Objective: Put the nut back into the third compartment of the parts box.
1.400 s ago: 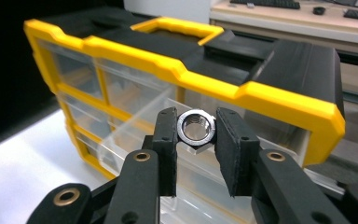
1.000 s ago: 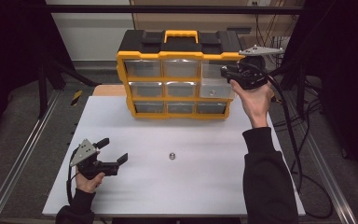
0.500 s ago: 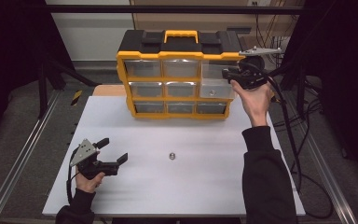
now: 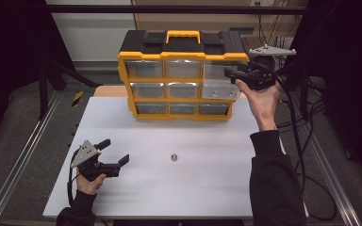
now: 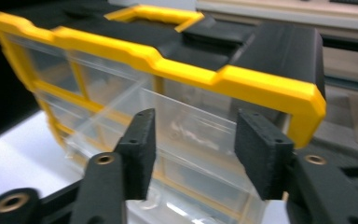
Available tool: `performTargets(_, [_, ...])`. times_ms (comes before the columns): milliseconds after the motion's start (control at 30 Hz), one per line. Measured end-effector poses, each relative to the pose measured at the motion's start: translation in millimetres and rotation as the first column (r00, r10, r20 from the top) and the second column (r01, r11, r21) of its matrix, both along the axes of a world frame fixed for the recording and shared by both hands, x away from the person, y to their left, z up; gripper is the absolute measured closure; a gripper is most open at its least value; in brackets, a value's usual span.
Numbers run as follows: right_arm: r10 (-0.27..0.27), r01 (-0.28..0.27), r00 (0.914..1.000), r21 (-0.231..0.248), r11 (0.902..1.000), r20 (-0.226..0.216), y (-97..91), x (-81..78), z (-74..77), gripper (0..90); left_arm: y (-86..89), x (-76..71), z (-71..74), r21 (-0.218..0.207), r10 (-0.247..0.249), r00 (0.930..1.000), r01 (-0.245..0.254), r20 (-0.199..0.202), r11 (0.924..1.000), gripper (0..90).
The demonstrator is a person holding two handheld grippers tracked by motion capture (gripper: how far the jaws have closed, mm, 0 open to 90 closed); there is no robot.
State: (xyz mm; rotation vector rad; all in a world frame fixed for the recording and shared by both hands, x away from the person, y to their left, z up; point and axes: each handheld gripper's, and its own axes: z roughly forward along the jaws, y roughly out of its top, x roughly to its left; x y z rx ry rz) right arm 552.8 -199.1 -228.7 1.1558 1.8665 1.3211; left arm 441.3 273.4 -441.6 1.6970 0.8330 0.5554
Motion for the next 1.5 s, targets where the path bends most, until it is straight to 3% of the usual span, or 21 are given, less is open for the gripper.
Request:
performTargets(300, [0.061,-0.065,0.9912,0.032,0.9974,0.118,9.1,-32.3,3.9,19.0,0.5,-0.2,0.4,-0.001,0.0,1.0,0.0,0.002,1.0,1.7])
performTargets(533, [0.088,-0.092,0.9833,0.017,0.9956,0.159,20.2,-54.5,-3.1,9.2,0.9,-0.6,0.9,-0.002,0.001,1.0,-0.001,0.004,1.0,1.7])
performTargets(667, [0.1,-0.107,0.9796,0.034,0.9937,0.175,23.5,-65.0,-12.8,6.7,0.8,-0.5,0.9,-0.002,0.0,1.0,0.0,0.004,1.0,1.7])
performTargets(1033, [0.151,-0.16,0.9773,0.052,0.9857,0.148,30.0,-83.4,-49.7,4.6,0.0,-0.4,0.7,-0.002,-0.003,1.0,0.003,0.004,1.0,1.7])
performTargets(1500, [0.184,-0.189,0.9805,0.077,0.9789,0.07,41.9,-85.2,-98.7,4.6,0.6,0.1,1.0,-0.006,-0.002,1.0,0.002,0.004,1.0,1.6])
